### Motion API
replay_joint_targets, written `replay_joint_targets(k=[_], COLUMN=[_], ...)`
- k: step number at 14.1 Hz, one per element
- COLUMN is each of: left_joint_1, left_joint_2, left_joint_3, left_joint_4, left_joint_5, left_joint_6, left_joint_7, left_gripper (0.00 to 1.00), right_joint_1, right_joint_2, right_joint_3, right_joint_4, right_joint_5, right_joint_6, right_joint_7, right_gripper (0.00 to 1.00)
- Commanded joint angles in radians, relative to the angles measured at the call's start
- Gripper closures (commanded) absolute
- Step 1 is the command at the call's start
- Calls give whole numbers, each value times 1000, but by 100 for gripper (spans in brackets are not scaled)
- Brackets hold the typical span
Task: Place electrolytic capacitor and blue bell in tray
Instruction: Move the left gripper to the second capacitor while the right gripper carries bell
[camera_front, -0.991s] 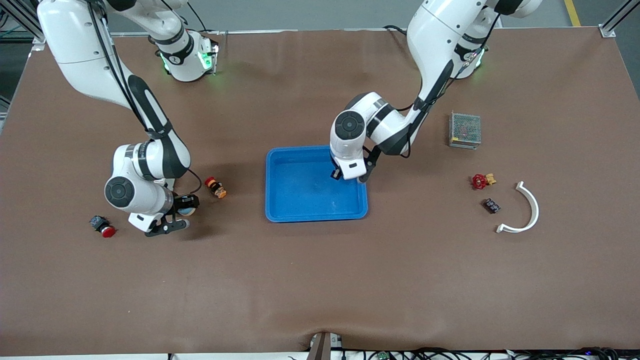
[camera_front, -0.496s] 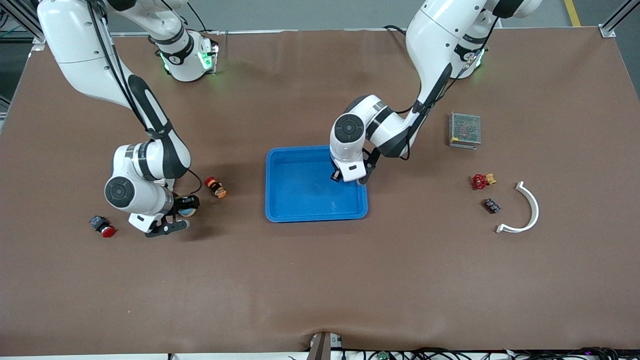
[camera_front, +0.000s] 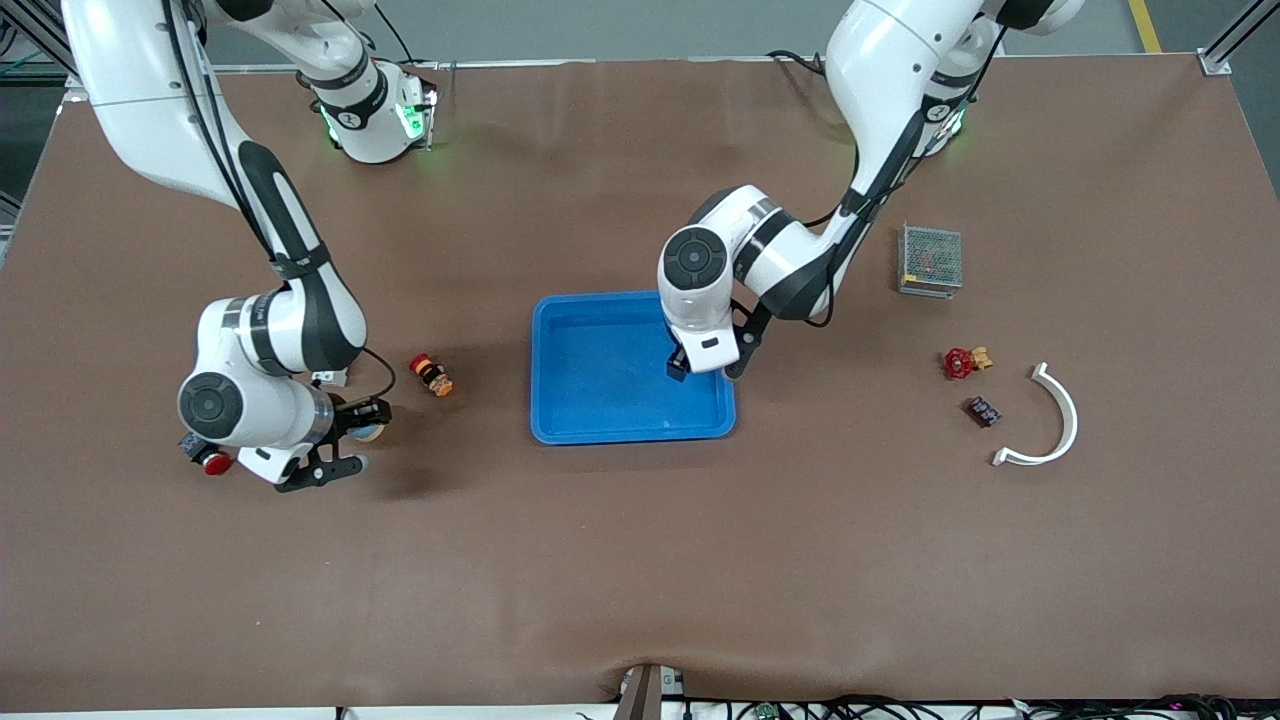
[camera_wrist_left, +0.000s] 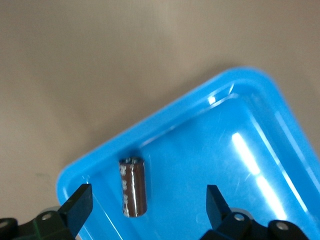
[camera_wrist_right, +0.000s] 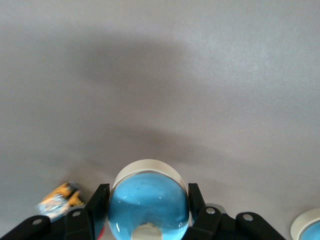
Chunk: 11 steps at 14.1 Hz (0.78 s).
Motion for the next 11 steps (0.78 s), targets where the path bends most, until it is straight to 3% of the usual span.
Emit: replay_joint_targets(k=[1, 8, 11], left_joint_1=[52, 250, 322], left_joint_2=[-47, -108, -107], left_joint_3=[2, 0, 0], left_joint_4=[3, -10, -29], left_joint_5=[23, 23, 73], left_joint_6=[-46, -194, -210], left_joint_7=[72, 370, 405], left_gripper=[0, 0, 0], right_joint_1=[22, 155, 229], right_joint_2=[-2, -59, -62], right_joint_3=[0, 0, 2], right_joint_4=[54, 62, 65], right_joint_5=[41, 43, 52], right_joint_6=[-71, -112, -109], right_joint_7=[56, 389, 522], right_gripper=[69, 70, 70])
